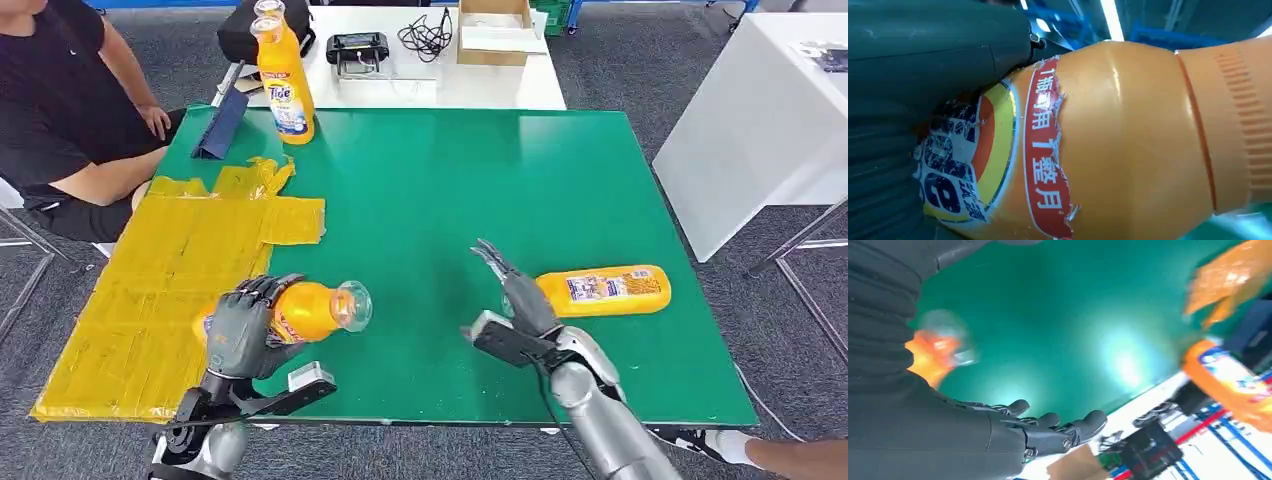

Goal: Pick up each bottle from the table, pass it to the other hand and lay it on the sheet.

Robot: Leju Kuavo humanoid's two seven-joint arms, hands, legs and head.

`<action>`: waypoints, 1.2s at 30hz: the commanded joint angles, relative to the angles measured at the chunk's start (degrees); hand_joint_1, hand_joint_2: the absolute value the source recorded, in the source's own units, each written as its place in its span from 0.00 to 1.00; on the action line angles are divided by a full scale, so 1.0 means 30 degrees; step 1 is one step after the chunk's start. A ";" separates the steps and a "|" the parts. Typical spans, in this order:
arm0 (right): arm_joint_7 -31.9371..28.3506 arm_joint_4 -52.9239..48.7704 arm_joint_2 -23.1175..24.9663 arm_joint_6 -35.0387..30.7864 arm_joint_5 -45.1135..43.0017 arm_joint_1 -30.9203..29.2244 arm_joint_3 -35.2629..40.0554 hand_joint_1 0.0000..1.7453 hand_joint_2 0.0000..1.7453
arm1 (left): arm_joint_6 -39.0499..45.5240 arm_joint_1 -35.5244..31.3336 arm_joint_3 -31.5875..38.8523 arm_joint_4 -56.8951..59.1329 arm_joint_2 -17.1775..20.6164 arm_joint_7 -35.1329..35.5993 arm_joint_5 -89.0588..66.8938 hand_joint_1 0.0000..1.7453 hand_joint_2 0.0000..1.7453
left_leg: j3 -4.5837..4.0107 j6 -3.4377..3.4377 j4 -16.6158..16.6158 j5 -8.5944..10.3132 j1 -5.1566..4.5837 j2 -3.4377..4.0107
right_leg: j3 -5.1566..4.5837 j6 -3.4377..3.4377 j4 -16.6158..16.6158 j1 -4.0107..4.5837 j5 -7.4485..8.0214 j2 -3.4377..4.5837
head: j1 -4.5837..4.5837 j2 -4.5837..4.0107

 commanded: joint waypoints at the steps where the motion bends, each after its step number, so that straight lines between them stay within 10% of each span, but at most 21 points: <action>1: -0.0288 -0.4917 -0.5222 0.2479 -0.1025 0.1318 -0.1967 0.00 1.00 | 0.1444 -0.1290 0.2033 0.7352 0.1919 0.3055 -0.3973 1.00 1.00 | 0.0035 0.0018 -0.0039 0.0016 -0.0040 -0.0048 | 0.0033 0.0006 -0.0009 -0.0037 -0.0012 -0.0061 | -0.0007 0.0000; 18: 0.0184 -0.3961 -0.7275 0.3698 -0.1125 0.0218 -0.1674 0.00 1.00 | -0.0515 -0.2768 0.1119 1.0894 0.2910 0.4007 -0.5893 1.00 1.00 | 0.0082 0.0026 -0.0044 0.0022 -0.0043 -0.0014 | 0.0086 -0.0007 -0.0003 -0.0045 0.0012 -0.0020 | -0.0015 0.0000; 19: 0.0244 -0.3690 -0.7322 0.3713 -0.1018 -0.0030 -0.1553 0.00 1.00 | -0.0271 -0.2935 0.1048 1.1271 0.2764 0.4069 -0.5940 0.00 1.00 | 0.0073 0.0030 -0.0028 0.0023 -0.0040 -0.0012 | 0.0082 -0.0004 0.0010 -0.0044 0.0010 -0.0014 | -0.0014 0.0000; 36: -0.0292 0.5242 -0.7177 0.3351 0.2481 -0.6402 0.1722 0.00 1.00 | 0.1859 -0.2852 -0.1419 0.8123 0.2624 -0.0575 -0.1193 0.00 1.00 | 0.0065 0.0039 -0.0008 0.0093 -0.0048 -0.0039 | 0.0073 -0.0041 0.0068 -0.0044 0.0058 -0.0058 | -0.0014 0.0000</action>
